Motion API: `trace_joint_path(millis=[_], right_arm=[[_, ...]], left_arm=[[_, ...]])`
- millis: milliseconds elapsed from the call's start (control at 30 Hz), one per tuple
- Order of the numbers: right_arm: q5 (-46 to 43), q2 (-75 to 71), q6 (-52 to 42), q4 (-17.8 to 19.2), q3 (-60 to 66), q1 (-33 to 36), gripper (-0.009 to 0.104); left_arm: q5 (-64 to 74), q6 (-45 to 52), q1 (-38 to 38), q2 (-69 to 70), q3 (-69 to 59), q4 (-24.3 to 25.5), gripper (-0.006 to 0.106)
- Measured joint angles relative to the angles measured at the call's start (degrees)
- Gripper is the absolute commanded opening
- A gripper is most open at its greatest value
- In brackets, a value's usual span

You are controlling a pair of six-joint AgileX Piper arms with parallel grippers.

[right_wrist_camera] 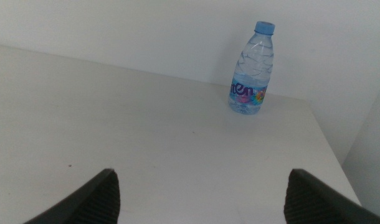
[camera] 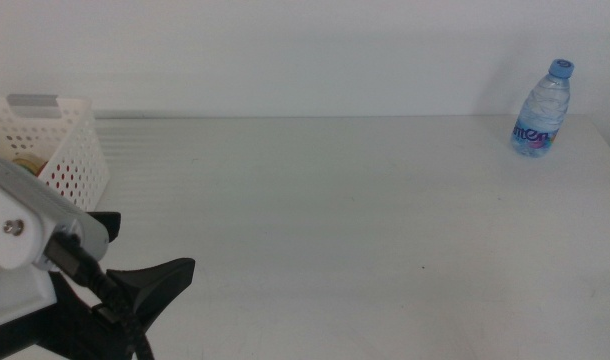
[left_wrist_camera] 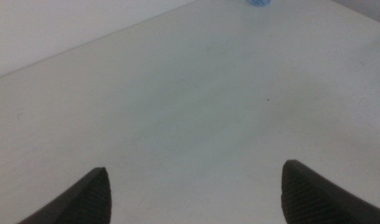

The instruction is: Use arms to grab the bottles and put them into the dustbin to the left of the table.

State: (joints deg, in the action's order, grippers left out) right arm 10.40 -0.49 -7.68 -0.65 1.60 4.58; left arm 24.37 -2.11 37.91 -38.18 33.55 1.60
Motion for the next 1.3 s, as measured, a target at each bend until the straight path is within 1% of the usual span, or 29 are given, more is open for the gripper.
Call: trace_joint_path(millis=[167,433,567,667,800,967,1200,1300], right_arm=[[1.5,5.9,0.0,0.0,-4.3,0.0,0.079],[1.3,24.0,0.0,0.0,-14.8,0.0,0.079],[0.3,31.5,0.0,0.0,-17.4,0.0,0.079],[-3.6,36.1,0.2,0.0,-17.6,0.0,0.079],[-11.2,41.5,2.1,-0.4,-17.8,0.0,0.079],[-20.1,48.2,2.4,-0.7,-17.9,0.0,0.079],[-28.7,58.8,2.4,-0.7,-18.1,0.0,0.079],[-33.8,63.7,2.4,-0.7,-18.1,0.0,0.079]], left_arm=[[0.0,0.0,0.0,0.0,0.0,0.0,0.089],[0.0,0.0,0.0,0.0,0.0,0.0,0.089],[0.0,0.0,0.0,0.0,0.0,0.0,0.089],[0.0,0.0,0.0,0.0,0.0,0.0,0.089],[0.0,0.0,0.0,0.0,0.0,0.0,0.089],[0.0,0.0,0.0,0.0,0.0,0.0,0.089],[0.0,0.0,0.0,0.0,0.0,0.0,0.089],[0.0,0.0,0.0,0.0,0.0,0.0,0.089]])
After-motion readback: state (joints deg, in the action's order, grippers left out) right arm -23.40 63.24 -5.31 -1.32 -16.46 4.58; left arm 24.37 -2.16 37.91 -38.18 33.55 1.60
